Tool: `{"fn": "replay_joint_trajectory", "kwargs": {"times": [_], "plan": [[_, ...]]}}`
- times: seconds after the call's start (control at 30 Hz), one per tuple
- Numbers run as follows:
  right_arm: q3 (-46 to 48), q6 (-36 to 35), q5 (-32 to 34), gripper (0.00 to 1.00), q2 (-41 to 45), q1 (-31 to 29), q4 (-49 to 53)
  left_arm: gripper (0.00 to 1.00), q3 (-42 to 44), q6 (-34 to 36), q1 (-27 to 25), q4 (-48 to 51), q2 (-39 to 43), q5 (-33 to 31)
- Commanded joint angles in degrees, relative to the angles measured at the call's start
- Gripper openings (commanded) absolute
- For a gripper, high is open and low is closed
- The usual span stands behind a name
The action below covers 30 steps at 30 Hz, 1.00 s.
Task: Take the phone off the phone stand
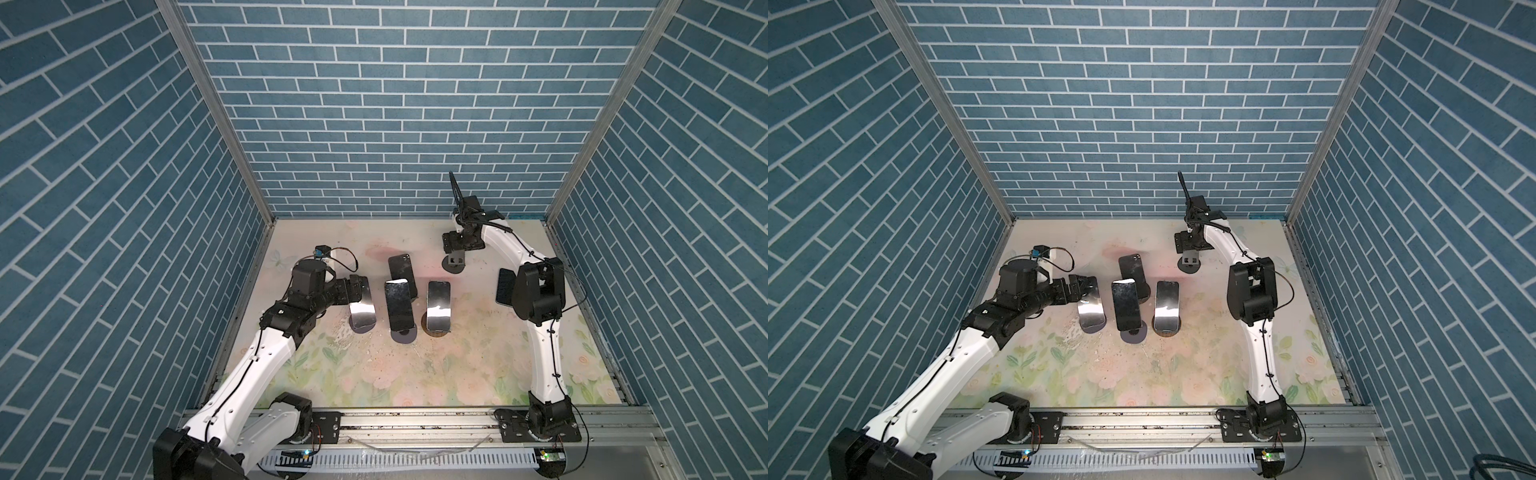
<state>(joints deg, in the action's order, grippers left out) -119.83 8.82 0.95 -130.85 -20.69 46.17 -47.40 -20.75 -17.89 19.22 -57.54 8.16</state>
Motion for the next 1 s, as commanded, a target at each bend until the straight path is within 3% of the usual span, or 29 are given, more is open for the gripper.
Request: {"fn": "replay_joint_trajectory", "kwargs": {"times": [0.0, 0.17, 0.47, 0.73, 0.97], "plan": [[0.16, 3.04, 3.49, 0.94, 8.59, -0.21, 2.17, 1.0, -2.75, -0.41, -1.99, 1.3, -0.43, -1.85], [6.92, 7.8, 3.01, 0.93, 17.13, -0.96, 1.99, 1.0, -5.69, 0.22, -5.59, 7.0, -0.17, -7.44], [27.94, 17.46, -0.35, 0.99, 34.16, -5.82, -2.77, 1.0, -1.56, -5.73, -10.84, 6.28, 4.11, -9.83], [35.94, 20.32, 6.2, 0.99, 41.24, -15.55, 1.68, 1.0, 2.61, -9.04, -15.47, 4.87, 7.79, -10.65], [43.22, 25.06, 11.89, 0.99, 43.46, -23.0, 0.53, 1.0, 2.66, -9.74, -16.4, 4.99, 7.48, -13.35]]}}
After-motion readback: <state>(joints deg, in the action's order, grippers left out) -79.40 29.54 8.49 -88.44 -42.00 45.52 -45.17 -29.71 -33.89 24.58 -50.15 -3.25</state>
